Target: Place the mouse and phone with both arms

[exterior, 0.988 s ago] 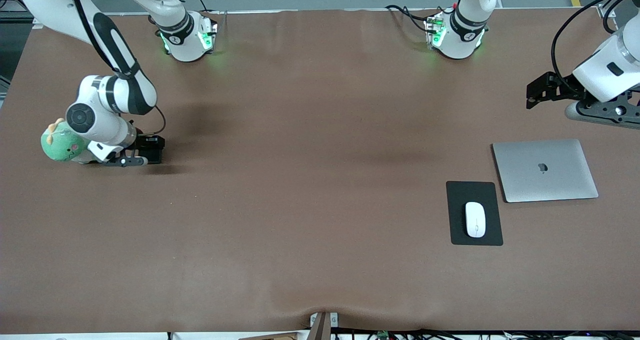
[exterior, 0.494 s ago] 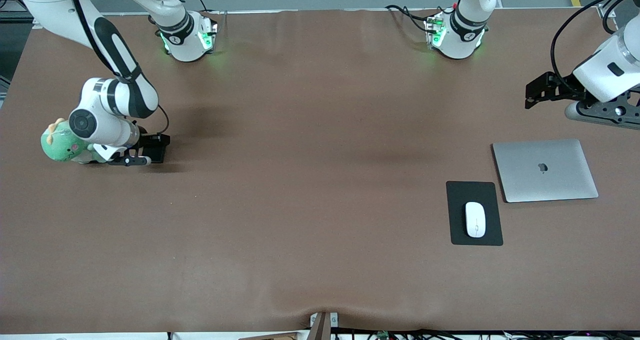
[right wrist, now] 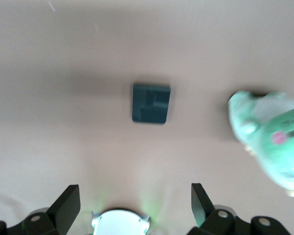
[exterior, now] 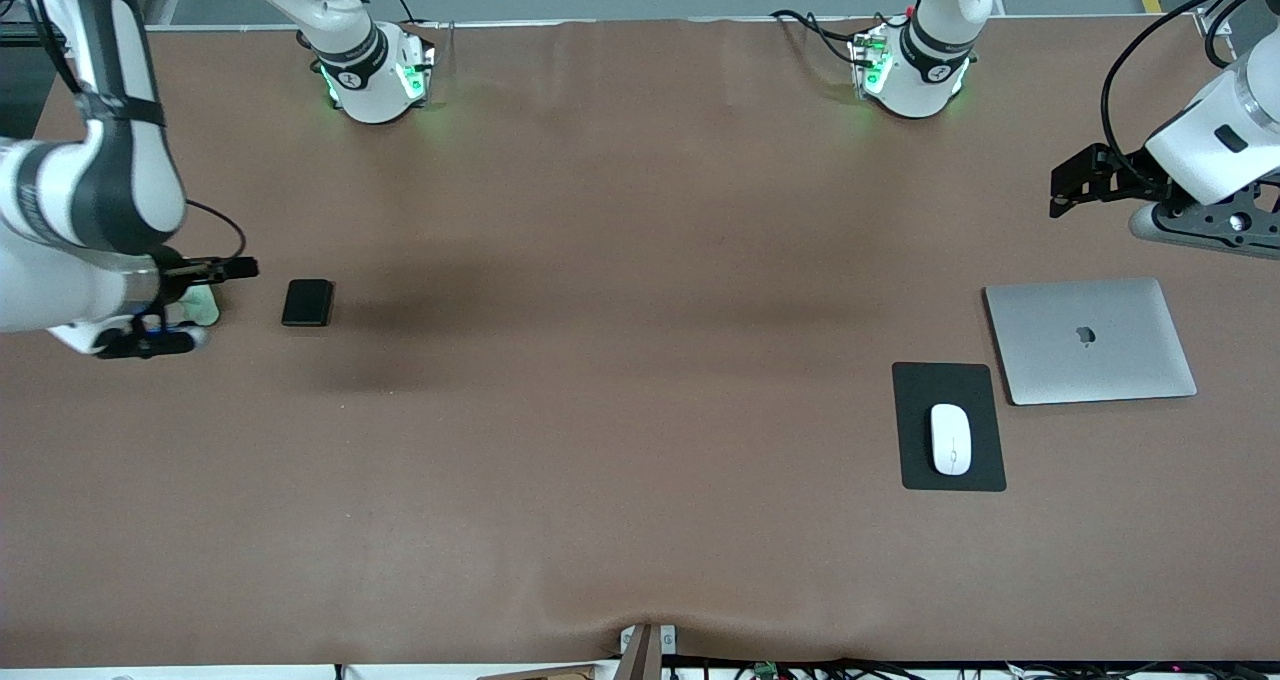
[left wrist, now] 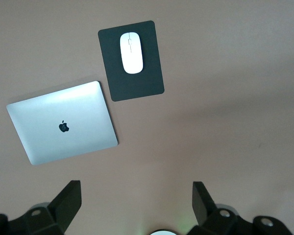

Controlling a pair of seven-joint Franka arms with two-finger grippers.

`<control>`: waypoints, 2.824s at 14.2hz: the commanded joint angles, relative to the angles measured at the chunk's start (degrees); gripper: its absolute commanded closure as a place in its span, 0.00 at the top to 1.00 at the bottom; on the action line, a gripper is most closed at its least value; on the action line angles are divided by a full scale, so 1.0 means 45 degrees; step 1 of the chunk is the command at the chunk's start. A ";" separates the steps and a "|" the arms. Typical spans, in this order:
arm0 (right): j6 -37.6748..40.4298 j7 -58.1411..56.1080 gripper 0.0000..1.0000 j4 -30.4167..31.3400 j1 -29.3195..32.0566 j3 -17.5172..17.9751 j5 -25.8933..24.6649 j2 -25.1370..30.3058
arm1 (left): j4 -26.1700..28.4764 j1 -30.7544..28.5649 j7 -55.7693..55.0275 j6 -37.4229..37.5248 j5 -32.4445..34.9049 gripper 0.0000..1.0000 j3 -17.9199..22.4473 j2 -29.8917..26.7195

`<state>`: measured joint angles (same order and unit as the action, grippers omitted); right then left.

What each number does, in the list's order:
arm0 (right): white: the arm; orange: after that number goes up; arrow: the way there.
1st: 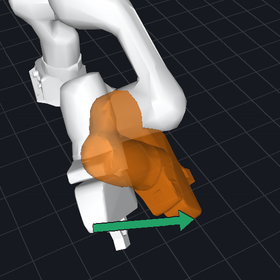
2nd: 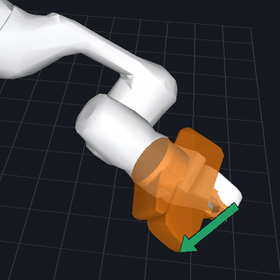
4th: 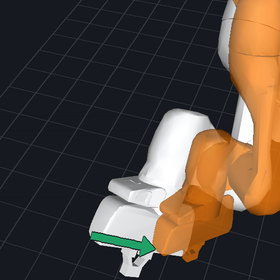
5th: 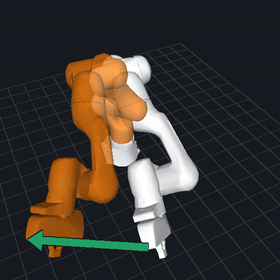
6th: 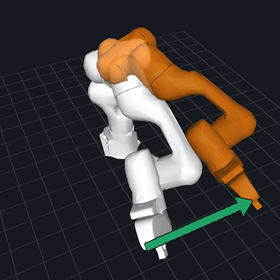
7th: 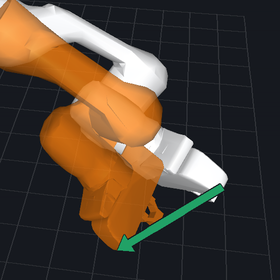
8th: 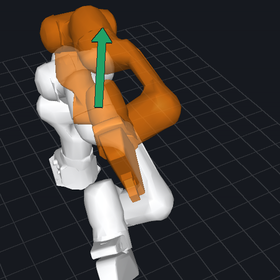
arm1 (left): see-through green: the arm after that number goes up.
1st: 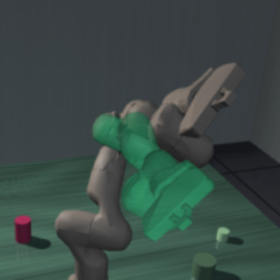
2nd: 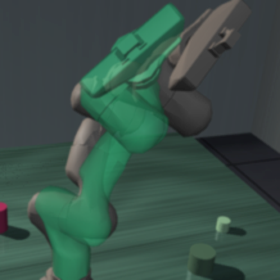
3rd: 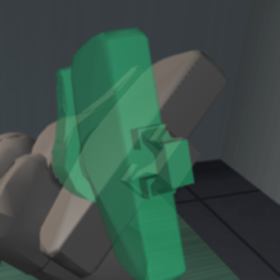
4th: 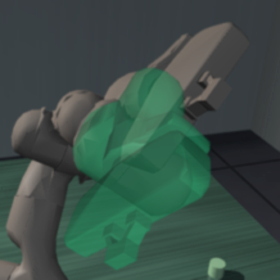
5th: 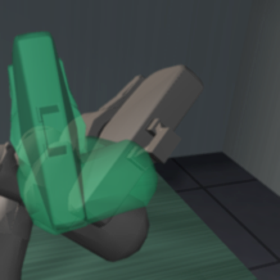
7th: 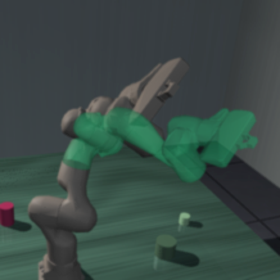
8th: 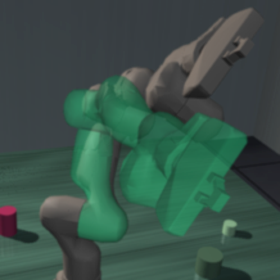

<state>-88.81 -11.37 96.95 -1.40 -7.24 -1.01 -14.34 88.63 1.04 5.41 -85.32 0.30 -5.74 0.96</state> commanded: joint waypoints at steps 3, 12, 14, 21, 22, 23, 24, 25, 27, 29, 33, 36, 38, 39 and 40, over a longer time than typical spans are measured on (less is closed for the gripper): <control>0.0166 -0.1244 1.00 -0.4874 0.0097 -0.0031 0.0187 -0.1166 | -0.0124 -0.0017 0.0008 0.0210 -0.0242 1.00 0.0046 0.0003; 0.3135 -0.1009 1.00 -0.3933 -0.0410 -0.0887 0.1883 0.1133 | -0.0085 -0.0017 0.0027 0.0210 -0.0222 1.00 0.0046 -0.0017; 0.2804 -0.0971 1.00 -0.2779 -0.0527 -0.0930 0.1964 0.1914 | -0.0085 -0.0017 0.0027 0.0210 -0.0222 1.00 0.0046 -0.0017; 0.3698 0.3622 1.00 -0.4819 -0.0373 0.1175 -0.0841 0.1548 | -0.0105 -0.0017 0.0106 0.0210 -0.0222 1.00 0.0066 -0.0017; 0.3933 0.3446 1.00 -0.5328 -0.0352 0.1411 -0.1235 0.1353 | -0.0105 -0.0017 0.0106 0.0210 -0.0222 1.00 0.0066 -0.0017; 0.4013 0.3328 1.00 -0.5739 -0.0313 0.1394 -0.1143 0.1293 | -0.0105 -0.0017 0.0106 0.0210 -0.0184 1.00 0.0066 -0.0017; 0.4052 0.2998 1.00 -0.5743 -0.0236 0.1298 -0.0832 0.1350 | -0.0124 -0.0017 0.0125 0.0210 -0.0144 1.00 0.0066 -0.0017; 0.4091 0.2666 1.00 -0.5666 -0.0080 0.1219 -0.0675 0.1447 | -0.0163 -0.0017 0.0125 0.0210 -0.0086 1.00 0.0066 -0.0017; 0.3977 0.2352 1.00 -0.5102 -0.0020 0.0597 -0.0150 0.1584 | -0.0183 -0.0017 0.0144 0.0191 -0.0046 1.00 0.0046 -0.0017; 0.3662 0.0041 1.00 -0.4768 0.0175 -0.0592 0.1002 0.1683 | -0.0183 0.0002 0.0145 0.0133 -0.0027 1.00 0.0046 0.0002; 0.3857 -0.0599 1.00 -0.4728 0.0292 -0.0443 0.1163 0.1741 | -0.0164 0.0002 0.0145 0.0113 -0.0046 1.00 0.0007 0.0003; 0.3663 -0.0599 1.00 -0.4223 0.0215 -0.0461 0.1104 0.2072 | -0.0183 0.0002 -0.0030 0.0074 -0.0066 1.00 0.0007 0.0042; 0.3526 -0.0502 1.00 -0.3967 -0.0038 -0.0461 0.0987 0.2268 | -0.0183 0.0002 -0.0070 0.0074 -0.0086 1.00 0.0007 0.0042; 0.3371 -0.0385 1.00 -0.3715 -0.0097 -0.0461 0.0968 0.2462 | -0.0183 0.0002 -0.0070 0.0074 -0.0066 1.00 0.0046 0.0022; 0.3060 -0.0384 1.00 -0.3209 -0.0195 -0.0461 0.0890 0.2793 | -0.0183 0.0002 -0.0070 0.0074 -0.0066 1.00 0.0046 0.0022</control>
<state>-72.58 -13.77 77.19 -1.30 -9.37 3.52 -6.05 88.59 1.03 5.41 -85.32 0.30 -5.68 0.99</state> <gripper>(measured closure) 0.000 0.000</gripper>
